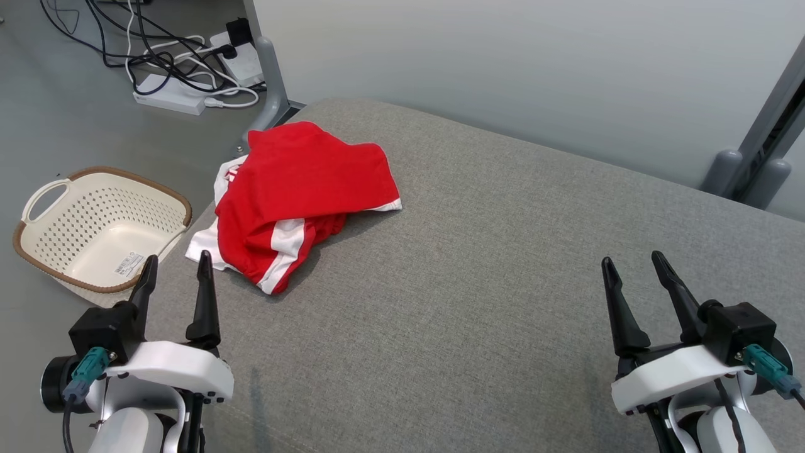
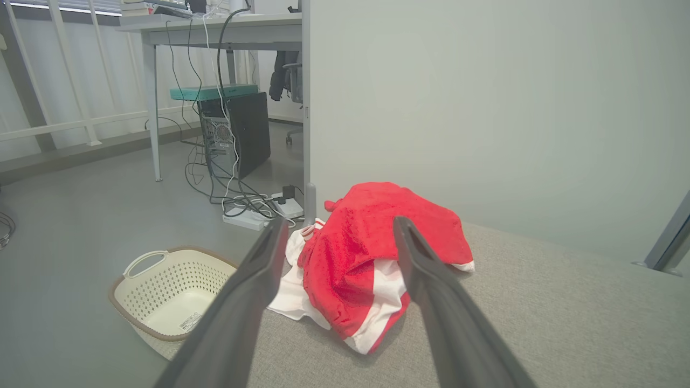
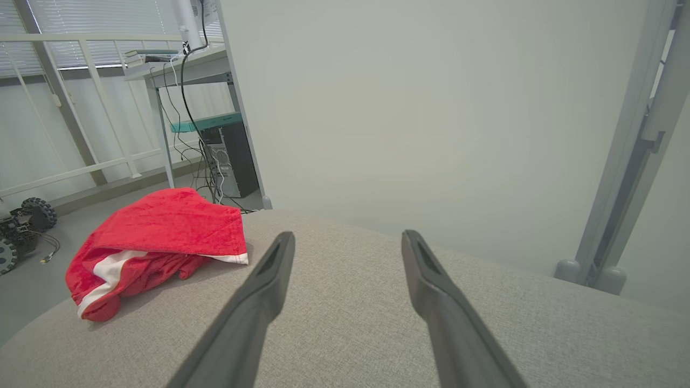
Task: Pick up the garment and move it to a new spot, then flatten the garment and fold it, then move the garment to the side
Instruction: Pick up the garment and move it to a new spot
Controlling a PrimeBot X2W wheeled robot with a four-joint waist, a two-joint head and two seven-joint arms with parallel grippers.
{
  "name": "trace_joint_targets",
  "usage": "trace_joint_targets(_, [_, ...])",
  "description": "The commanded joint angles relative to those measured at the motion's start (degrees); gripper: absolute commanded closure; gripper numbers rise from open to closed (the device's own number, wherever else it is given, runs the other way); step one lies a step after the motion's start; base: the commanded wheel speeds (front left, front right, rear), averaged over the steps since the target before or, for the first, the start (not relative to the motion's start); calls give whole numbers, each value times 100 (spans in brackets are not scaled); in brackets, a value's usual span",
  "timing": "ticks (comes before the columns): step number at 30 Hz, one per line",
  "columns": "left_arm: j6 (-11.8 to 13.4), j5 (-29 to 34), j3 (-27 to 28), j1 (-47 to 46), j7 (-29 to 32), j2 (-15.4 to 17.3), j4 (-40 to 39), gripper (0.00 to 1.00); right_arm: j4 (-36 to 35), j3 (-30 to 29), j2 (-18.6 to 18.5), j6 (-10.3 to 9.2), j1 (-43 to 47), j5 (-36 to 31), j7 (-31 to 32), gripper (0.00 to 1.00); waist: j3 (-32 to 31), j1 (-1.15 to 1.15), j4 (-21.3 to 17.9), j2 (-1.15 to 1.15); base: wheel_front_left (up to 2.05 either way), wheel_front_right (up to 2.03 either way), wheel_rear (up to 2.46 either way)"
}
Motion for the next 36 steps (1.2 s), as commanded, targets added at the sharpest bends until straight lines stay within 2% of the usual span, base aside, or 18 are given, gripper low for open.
trace_joint_targets(1, [39, -49, 5, 40, -19, 26, -5, 0, -1, -3, -34, 10, -18, 18, 8, 0, 6, 0, -1, 0, 0, 0, 0])
trace_joint_targets(22, [62, -151, -20, -143, -51, 55, 54, 0, -28, 54, -82, 10, -121, -2, 73, 0, 141, 0, -177, 0, 0, 0, 0])
trace_joint_targets(29, [-132, -252, -88, -498, 288, 172, 202, 0, -84, 114, -125, 10, -204, -13, 119, 0, 283, 0, -299, 0, 0, 0, 0])
trace_joint_targets(36, [-528, -547, -201, -1218, 986, 286, 1246, 0, -209, 208, -219, 10, -338, -41, 225, 0, 653, 0, -614, 0, 0, 0, 0])
